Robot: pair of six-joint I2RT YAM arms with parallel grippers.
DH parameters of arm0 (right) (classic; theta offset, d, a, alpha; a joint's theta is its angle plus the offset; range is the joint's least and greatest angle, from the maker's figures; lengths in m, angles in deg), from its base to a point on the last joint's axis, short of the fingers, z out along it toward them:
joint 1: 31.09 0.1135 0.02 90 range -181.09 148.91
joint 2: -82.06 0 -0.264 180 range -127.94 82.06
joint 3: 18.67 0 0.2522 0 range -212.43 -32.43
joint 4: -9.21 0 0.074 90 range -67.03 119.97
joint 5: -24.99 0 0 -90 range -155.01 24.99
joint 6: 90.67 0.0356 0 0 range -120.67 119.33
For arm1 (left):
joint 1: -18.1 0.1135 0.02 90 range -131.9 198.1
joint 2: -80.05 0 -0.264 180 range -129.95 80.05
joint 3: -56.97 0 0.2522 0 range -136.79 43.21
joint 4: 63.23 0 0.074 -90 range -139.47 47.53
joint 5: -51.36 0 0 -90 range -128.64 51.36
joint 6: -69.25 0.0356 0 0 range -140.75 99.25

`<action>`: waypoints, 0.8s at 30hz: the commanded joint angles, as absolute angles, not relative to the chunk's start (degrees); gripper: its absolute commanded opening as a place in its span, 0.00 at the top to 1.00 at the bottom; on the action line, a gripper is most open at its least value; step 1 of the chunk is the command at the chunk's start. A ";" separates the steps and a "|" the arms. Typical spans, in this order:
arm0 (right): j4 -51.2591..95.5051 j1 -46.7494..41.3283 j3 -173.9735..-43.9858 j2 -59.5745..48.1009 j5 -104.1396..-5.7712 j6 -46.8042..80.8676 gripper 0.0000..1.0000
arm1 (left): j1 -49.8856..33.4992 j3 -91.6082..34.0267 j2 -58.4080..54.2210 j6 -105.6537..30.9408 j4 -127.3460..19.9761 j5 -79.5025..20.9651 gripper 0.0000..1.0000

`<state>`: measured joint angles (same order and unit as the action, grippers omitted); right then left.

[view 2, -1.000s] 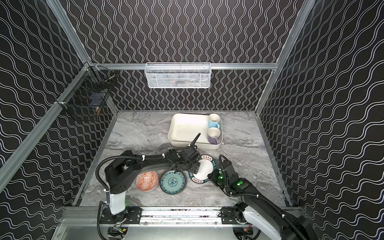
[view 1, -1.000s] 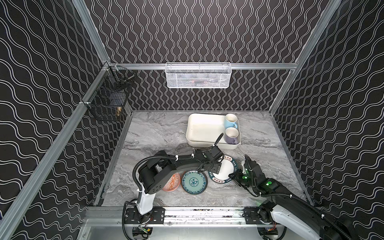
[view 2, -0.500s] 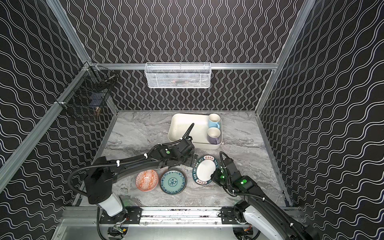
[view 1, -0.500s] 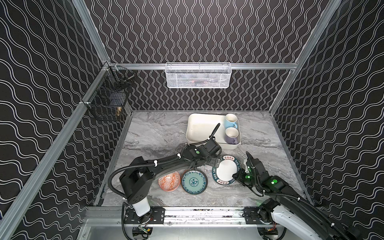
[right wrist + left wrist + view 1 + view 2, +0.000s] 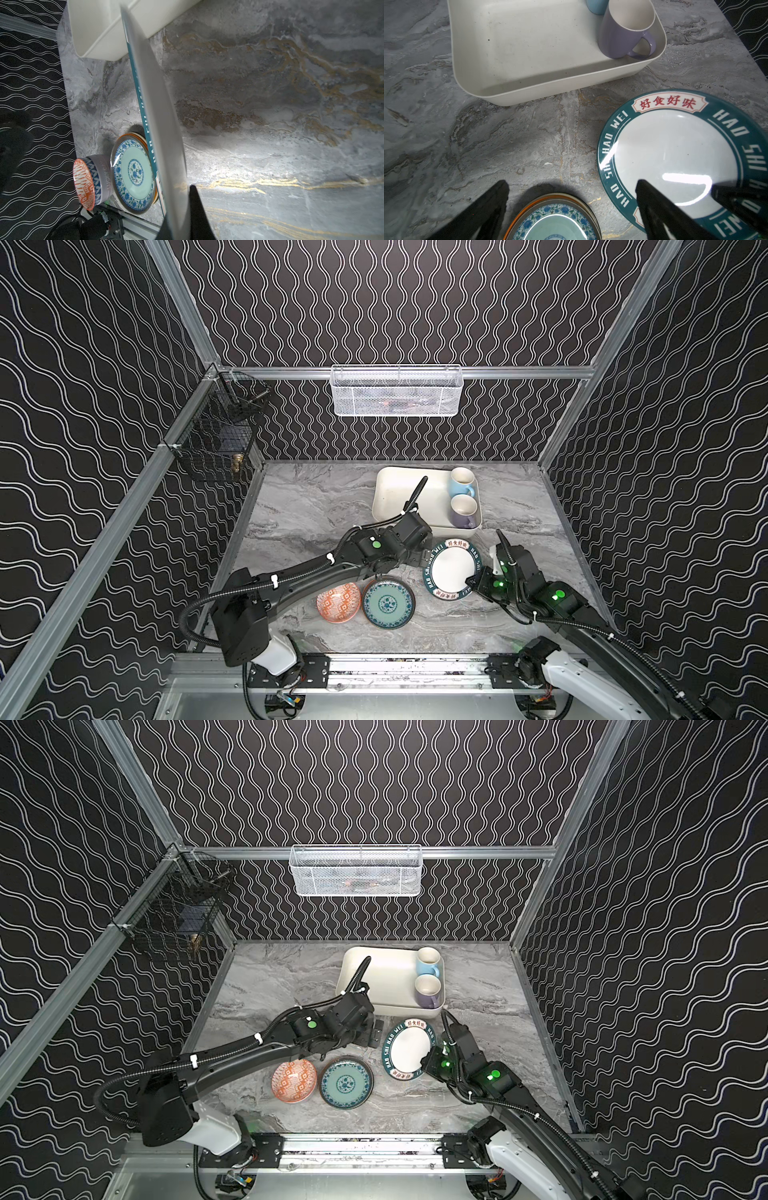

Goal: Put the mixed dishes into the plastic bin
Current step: 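Grip the white green-rimmed plate's edge with the right gripper and tilt it upright, then carry the upright white plate into the cream bin and lay it flat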

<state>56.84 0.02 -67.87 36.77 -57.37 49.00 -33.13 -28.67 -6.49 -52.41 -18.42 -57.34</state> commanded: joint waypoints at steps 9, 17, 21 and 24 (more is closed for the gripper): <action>50.68 0.02 -86.48 23.01 -62.11 42.31 0.95 | -31.85 -27.92 -0.21 -51.79 -15.37 -60.88 0.01; 44.73 -0.96 -102.71 1.65 -63.84 37.89 0.95 | -30.31 -23.79 5.38 -52.12 -15.95 -60.11 0.01; 42.95 -3.38 -109.75 -9.15 -61.80 37.43 0.95 | -29.71 -21.13 7.51 -52.79 -16.09 -60.69 0.01; 41.83 -5.27 -113.70 -16.20 -59.63 37.30 0.95 | -28.61 -19.85 8.64 -52.57 -15.84 -61.47 0.01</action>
